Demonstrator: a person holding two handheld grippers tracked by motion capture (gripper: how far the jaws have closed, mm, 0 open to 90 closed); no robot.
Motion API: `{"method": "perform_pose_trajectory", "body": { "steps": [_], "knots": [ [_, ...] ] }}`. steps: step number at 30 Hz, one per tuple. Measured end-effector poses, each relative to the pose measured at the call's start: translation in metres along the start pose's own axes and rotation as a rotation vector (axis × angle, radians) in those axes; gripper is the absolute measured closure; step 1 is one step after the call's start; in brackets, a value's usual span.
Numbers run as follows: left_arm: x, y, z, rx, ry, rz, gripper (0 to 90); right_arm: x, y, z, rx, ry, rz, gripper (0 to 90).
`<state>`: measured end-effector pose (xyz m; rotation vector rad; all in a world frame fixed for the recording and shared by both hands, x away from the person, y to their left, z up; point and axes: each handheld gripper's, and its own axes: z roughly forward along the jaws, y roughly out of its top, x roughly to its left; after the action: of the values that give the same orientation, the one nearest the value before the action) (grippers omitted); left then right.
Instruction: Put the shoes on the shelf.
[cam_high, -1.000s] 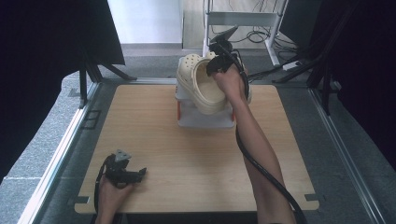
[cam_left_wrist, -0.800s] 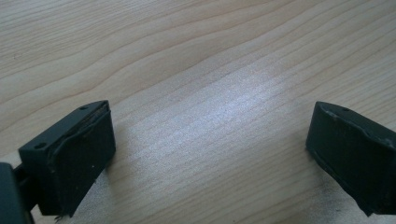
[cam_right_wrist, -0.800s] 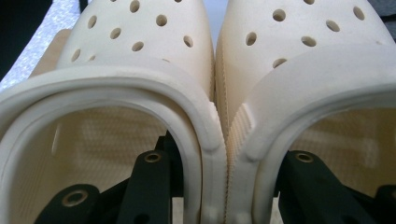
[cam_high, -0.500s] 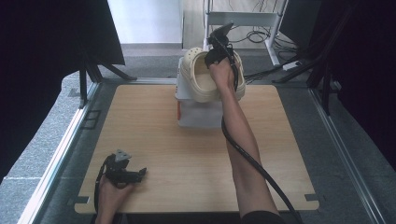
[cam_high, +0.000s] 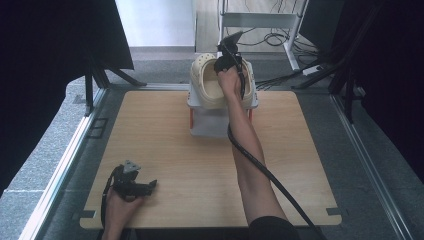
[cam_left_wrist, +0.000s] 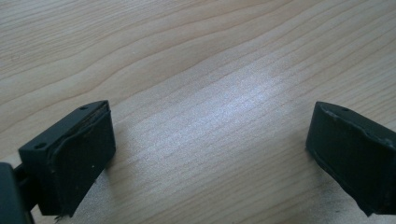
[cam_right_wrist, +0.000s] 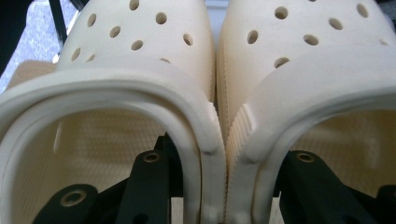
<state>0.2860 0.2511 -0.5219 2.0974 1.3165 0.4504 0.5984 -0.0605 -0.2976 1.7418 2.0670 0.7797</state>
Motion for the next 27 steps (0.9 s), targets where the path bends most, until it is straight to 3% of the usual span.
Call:
{"method": "perform_pose_trajectory", "body": {
  "steps": [5, 9, 11, 14, 19, 27],
  "knots": [
    [0.0, 0.0, 0.001, -0.004, 0.005, 0.0, 1.2, -0.001, -0.003, -0.001, -0.016, 0.013, -0.06, 56.4],
    [0.0, 0.0, 0.001, -0.004, 0.005, 0.0, 1.2, -0.003, -0.008, -0.007, -0.041, 0.046, -0.174, 37.2],
    [0.0, 0.0, 0.001, -0.004, 0.005, 0.0, 1.2, -0.004, -0.011, -0.01, -0.025, 0.073, -0.227, 31.3],
    [-0.001, 0.0, 0.001, -0.004, 0.005, 0.0, 1.3, -0.007, -0.017, -0.016, -0.031, 0.106, -0.265, 22.2],
    [-0.001, 0.0, 0.001, -0.004, 0.005, 0.0, 1.3, -0.01, -0.026, -0.03, -0.036, 0.13, -0.338, 16.8],
    [-0.001, 0.0, 0.001, -0.003, 0.006, -0.002, 1.3, -0.011, -0.04, -0.055, -0.065, 0.181, -0.408, 12.7]
  ]
}}
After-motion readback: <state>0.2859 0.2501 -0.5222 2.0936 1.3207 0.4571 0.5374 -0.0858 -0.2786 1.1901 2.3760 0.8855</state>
